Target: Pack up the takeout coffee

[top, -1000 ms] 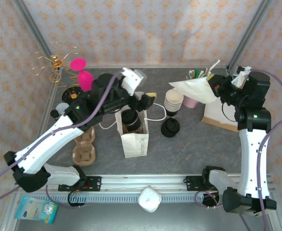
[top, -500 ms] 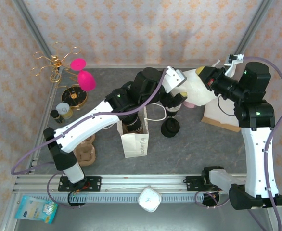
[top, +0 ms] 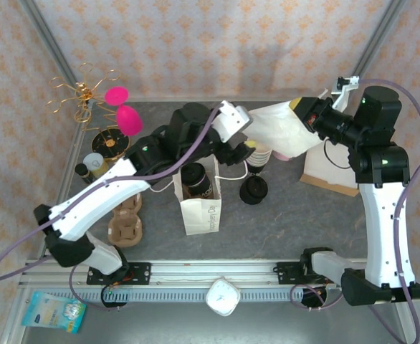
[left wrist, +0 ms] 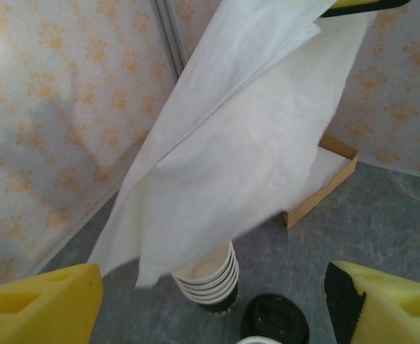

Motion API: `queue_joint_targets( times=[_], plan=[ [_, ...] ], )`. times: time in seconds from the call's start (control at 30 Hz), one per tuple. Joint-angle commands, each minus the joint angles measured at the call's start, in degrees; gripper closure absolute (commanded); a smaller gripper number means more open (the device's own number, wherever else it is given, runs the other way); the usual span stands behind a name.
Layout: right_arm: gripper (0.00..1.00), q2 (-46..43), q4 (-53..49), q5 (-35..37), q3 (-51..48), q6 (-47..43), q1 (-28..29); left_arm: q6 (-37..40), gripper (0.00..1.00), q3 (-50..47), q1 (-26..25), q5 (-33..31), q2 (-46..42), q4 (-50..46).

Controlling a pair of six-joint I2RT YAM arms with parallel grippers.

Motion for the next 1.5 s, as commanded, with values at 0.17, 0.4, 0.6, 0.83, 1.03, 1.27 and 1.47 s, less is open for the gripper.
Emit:
queue_joint_targets(
  times=[0.17, 0.4, 0.6, 0.83, 1.03, 1.27, 1.47],
  plan=[
    [1.00, 1.2, 2.4, -0.9, 2.5, -0.4, 3.0, 1.1, 0.10, 0.8, 0.5, 0.3, -0.6, 2.2],
    [1.00, 2.6, 2.0, 0.4, 3.8, -0.7, 6.8, 4.3, 0.08, 7.6, 1.8, -4.0, 7.6, 3.5],
    [1.00, 2.7, 2.3, 0.4, 5.0, -0.5, 7.1, 2.7, 0.25, 6.6, 4.4, 0.6, 8.3, 3.4],
    [1.00, 2.8, 4.3, 0.2, 4.2, 0.5, 7.2, -2.9, 0.66, 2.5, 4.8, 4.8, 6.4, 7.9],
    [1.00, 1.2, 10.4, 0.2, 1.3, 3.1, 7.8, -8.8, 0.86, 3.0, 5.0, 3.9, 6.3, 11.5],
    [1.00, -2.0, 18.2, 4.0, -6.3, 3.2, 13.0, -19.8, 1.00, 7.6, 6.6, 1.0, 5.4, 12.8],
    [1.00, -4.2, 30.4, 6.7, -13.3, 6.7, 20.3, -26.4, 1.00, 11.3, 7.1, 0.5, 5.6, 9.8]
  ],
)
